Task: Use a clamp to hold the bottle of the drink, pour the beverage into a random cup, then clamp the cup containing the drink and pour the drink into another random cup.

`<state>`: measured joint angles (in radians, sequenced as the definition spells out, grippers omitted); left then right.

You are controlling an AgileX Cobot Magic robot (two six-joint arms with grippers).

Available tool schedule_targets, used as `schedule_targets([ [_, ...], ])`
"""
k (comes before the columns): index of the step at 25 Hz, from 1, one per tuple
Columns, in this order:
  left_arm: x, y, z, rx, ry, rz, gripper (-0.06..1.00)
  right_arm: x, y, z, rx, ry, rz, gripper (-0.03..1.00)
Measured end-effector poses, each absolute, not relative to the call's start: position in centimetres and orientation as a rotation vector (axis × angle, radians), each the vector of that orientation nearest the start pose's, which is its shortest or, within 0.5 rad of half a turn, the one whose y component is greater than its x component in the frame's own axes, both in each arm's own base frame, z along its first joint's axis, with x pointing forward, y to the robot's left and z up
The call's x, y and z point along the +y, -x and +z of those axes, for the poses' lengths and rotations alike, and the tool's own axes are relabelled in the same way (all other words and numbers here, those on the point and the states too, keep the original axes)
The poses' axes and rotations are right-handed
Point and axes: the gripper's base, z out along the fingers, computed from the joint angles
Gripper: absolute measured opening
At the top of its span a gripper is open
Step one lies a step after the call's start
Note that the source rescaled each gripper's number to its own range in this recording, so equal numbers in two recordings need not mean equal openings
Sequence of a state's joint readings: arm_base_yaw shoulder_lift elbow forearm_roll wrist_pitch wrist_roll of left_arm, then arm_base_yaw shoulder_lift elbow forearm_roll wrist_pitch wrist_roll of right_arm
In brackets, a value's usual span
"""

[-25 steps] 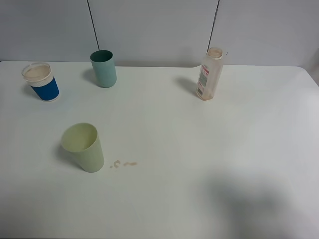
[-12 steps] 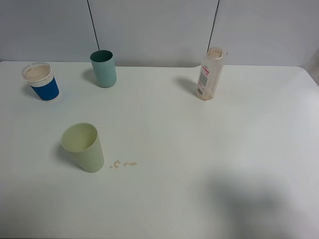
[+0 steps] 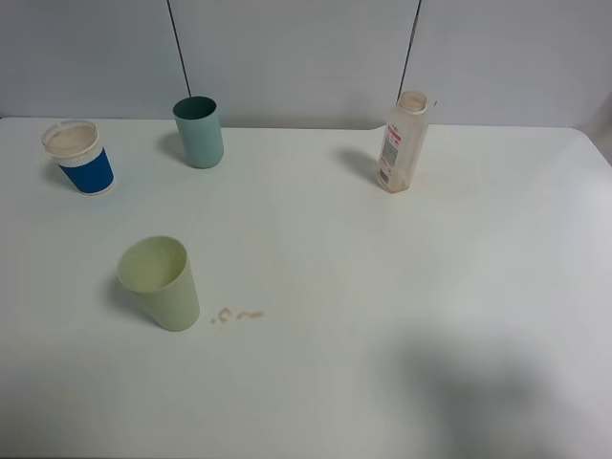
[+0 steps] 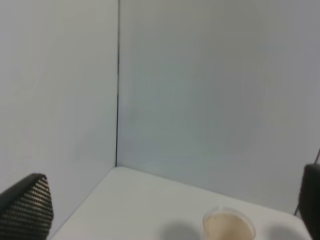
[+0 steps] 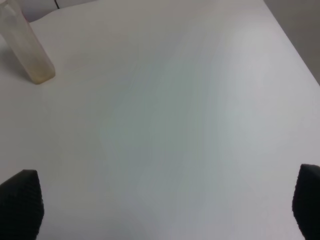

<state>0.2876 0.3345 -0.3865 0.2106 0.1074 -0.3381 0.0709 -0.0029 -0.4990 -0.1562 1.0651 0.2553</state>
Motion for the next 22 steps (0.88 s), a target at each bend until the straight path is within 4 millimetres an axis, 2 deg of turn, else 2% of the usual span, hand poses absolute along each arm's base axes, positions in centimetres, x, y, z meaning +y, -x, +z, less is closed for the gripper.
schedule_targets([
  [4,2.3,-6.3,31.2,1.538,0.360,0.167,1.00,-1.3,0.5,27.7,2.027,-0.195,0.018,1.00],
  [11,2.0,-3.0,32.7,1.670,0.371,0.274,1.00,-1.3,0.5,27.7,2.027,-0.195,0.018,1.00],
  [16,1.7,-0.8,31.8,1.813,0.417,0.305,1.00,-1.3,0.5,27.7,2.027,-0.195,0.018,1.00],
  [22,1.2,1.1,30.5,1.884,0.460,0.290,1.00,-1.3,0.5,27.7,2.027,-0.195,0.018,1.00],
])
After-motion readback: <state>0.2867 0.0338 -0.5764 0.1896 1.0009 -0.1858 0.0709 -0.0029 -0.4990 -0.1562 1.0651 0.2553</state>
